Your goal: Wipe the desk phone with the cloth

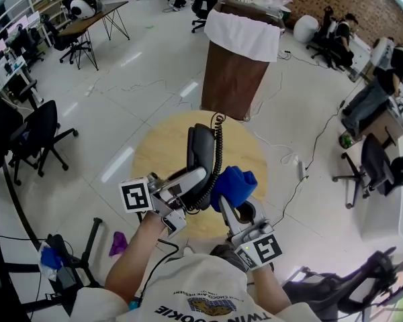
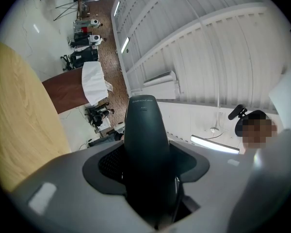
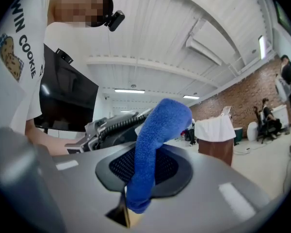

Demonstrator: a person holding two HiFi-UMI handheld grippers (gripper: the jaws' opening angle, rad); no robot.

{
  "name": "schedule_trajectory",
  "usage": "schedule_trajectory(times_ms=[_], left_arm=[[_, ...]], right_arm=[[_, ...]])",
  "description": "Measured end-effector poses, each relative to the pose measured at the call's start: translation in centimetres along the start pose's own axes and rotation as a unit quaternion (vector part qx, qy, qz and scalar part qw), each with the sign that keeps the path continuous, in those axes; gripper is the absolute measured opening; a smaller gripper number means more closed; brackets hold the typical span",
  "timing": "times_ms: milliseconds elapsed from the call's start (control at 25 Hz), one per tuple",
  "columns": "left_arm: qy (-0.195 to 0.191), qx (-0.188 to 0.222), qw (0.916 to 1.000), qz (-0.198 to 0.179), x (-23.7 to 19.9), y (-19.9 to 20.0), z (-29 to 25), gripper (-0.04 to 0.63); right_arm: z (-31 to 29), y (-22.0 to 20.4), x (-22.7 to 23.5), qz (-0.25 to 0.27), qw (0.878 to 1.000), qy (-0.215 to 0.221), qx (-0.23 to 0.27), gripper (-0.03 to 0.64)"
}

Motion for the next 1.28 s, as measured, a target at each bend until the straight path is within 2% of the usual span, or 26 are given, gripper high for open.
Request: schedule_trajectory(times_ms=[120,240,440,680,840,1080,1160,1280], left_arm=[[0.010,0.002,0.9999,-0.005,-0.2,0.0,0.3,0.262],[0.024,-0.001,0.9996,-0.014,-0.4,-0.2,0.6,0.262],[0.059,-0.015,0.9968,-0.052,-0.5,-1.3,1.0,0.262],[0.092,-0.023,0.9936,-0.061,-0.5,-2.9,1.5,0.262],[0.123,-0.025,0.9886,-0.084,-0.5,-3.4,2.1,0.262],[0.186,-0.027,0.9744,-0.123,-1.5,-3.9,3.4,0.262],[0.225,-0.036,0.9635,-0.140,-2.3,-4.3,3.8,0.262],[0.293,-0.059,0.9416,-0.156,-4.0,-5.1,4.4,0.261]], right_arm=[[0.7,2.9,0.2,0.026,0.999,-0.016,0.022,0.064],[1.1,5.6,0.0,0.031,0.998,-0.026,0.048,0.064],[1.1,8.9,-1.2,0.058,0.995,-0.008,0.080,0.064],[0.5,9.0,-2.1,0.072,0.994,-0.008,0.076,0.064],[0.4,8.1,-2.0,0.071,0.995,-0.016,0.063,0.064],[0.6,6.6,-1.4,0.057,0.997,-0.039,0.043,0.064],[0.6,6.0,-1.3,0.054,0.997,-0.044,0.036,0.064],[0.7,5.2,-1.1,0.047,0.997,-0.051,0.024,0.064]])
Point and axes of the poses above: the fingertips, and each gripper's own axes: z backward along the fingers, x to its right, y out of its top, the point moved 10 cm from there along z, backward along the fingers, and after that the axes turned 2 degrees about -x, right-handed, at the moved point
